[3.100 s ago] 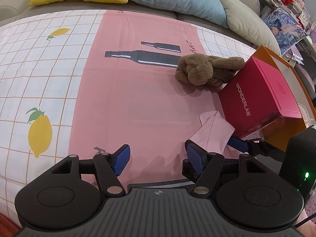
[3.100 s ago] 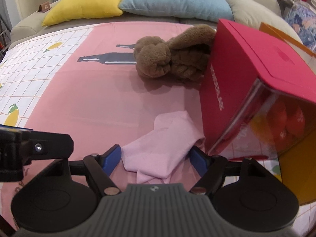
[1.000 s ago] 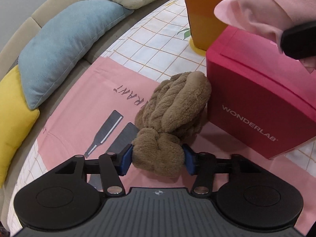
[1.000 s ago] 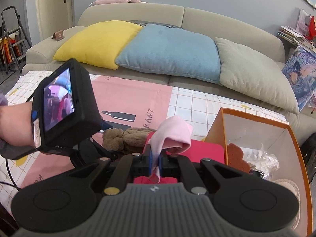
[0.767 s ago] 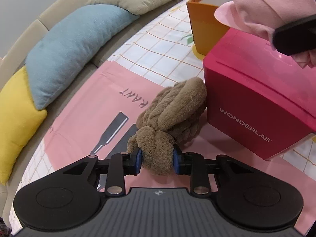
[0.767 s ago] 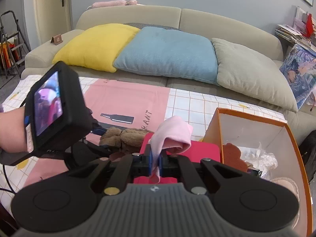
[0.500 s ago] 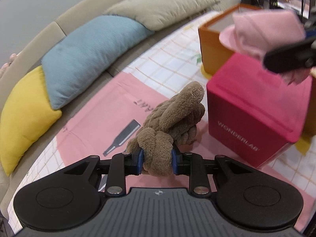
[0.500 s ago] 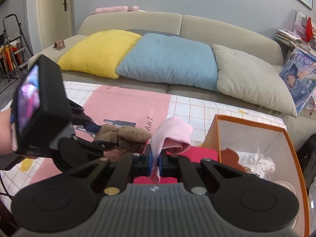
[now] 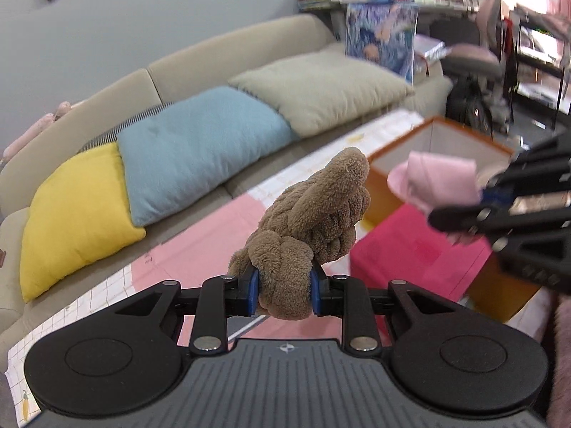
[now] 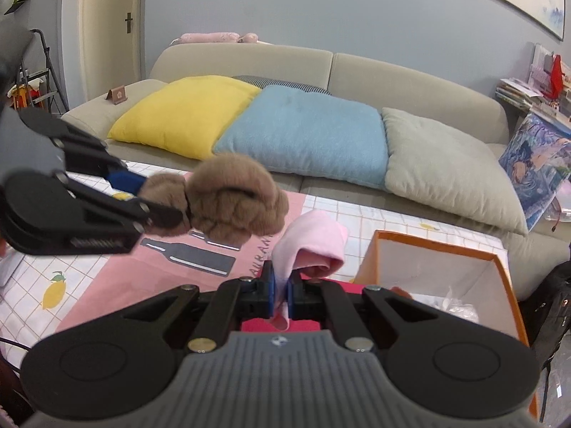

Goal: Organize soft objects
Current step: 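Carry pink cloth and brown plush over the orange box with both tools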

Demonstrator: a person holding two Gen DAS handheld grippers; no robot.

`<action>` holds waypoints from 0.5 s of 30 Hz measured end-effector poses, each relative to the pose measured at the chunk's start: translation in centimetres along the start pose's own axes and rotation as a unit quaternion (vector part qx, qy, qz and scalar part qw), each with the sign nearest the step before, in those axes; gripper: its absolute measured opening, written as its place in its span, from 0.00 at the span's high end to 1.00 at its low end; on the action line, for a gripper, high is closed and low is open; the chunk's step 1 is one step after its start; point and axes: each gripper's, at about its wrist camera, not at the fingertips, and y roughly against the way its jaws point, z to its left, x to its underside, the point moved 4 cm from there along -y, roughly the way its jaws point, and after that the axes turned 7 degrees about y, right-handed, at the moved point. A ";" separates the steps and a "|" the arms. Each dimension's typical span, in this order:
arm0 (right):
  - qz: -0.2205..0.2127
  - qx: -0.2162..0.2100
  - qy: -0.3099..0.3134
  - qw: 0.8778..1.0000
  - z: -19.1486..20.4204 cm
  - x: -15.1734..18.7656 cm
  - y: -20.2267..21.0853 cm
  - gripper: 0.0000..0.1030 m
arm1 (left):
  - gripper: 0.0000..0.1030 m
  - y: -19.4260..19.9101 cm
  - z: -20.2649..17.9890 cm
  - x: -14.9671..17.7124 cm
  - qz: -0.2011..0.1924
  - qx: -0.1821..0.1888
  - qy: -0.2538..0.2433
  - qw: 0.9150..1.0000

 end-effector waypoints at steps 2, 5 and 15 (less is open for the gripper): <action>-0.003 0.006 -0.001 1.000 -0.6 0.3 0.6 0.96 | 0.70 0.5 -0.4 -0.9 -0.012 0.002 0.000 1.000; -0.006 0.018 -0.001 1.000 -1.7 1.0 1.5 0.96 | 0.70 1.1 -1.7 -2.1 -0.024 0.014 0.000 1.000; 0.021 0.073 -0.014 0.997 -8.0 4.6 2.6 0.96 | 0.70 -0.9 -8.7 -6.3 -0.038 0.067 -0.066 0.995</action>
